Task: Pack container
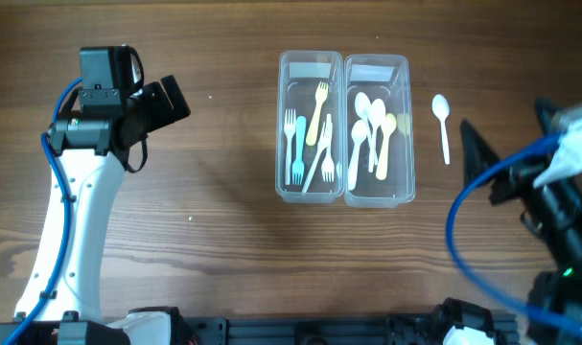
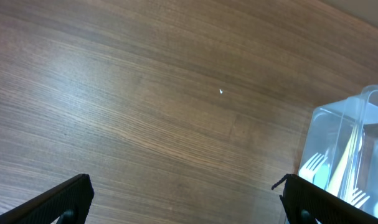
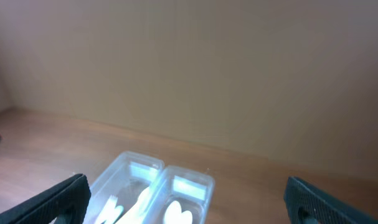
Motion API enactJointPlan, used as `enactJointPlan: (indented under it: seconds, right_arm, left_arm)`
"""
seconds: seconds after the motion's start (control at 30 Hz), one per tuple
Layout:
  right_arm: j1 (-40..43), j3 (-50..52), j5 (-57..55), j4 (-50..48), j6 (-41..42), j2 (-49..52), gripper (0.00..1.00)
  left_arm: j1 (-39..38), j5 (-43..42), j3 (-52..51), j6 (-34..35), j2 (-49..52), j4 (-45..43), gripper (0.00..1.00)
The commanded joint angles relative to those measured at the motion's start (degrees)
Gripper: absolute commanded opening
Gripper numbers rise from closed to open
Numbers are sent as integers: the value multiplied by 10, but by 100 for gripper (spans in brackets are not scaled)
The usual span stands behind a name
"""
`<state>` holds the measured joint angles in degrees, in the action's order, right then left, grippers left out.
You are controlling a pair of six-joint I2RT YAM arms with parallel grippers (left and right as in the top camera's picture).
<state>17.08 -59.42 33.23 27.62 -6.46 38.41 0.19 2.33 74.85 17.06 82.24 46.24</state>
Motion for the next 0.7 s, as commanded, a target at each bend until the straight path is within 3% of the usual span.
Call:
enactJointPlan:
  seconds: [0.0,0.27,0.5,0.67]
  right_arm:
    - [1,131,-37,-45,-23,-101,100]
    - [-87,367,-32,-79,-19,-252,100]
    - [-104,497,2,-153,-19,-272,100]
    - [-104,525,2,-182,-23,-272,100]
  left_arm:
    - [3,3,2,-3,5,-1,100]
    - [3,3,2,-3,5,-1,100]
    - [3,3,2,-3,5,-1,100]
    - [3,3,2,-3,5,-1,100]
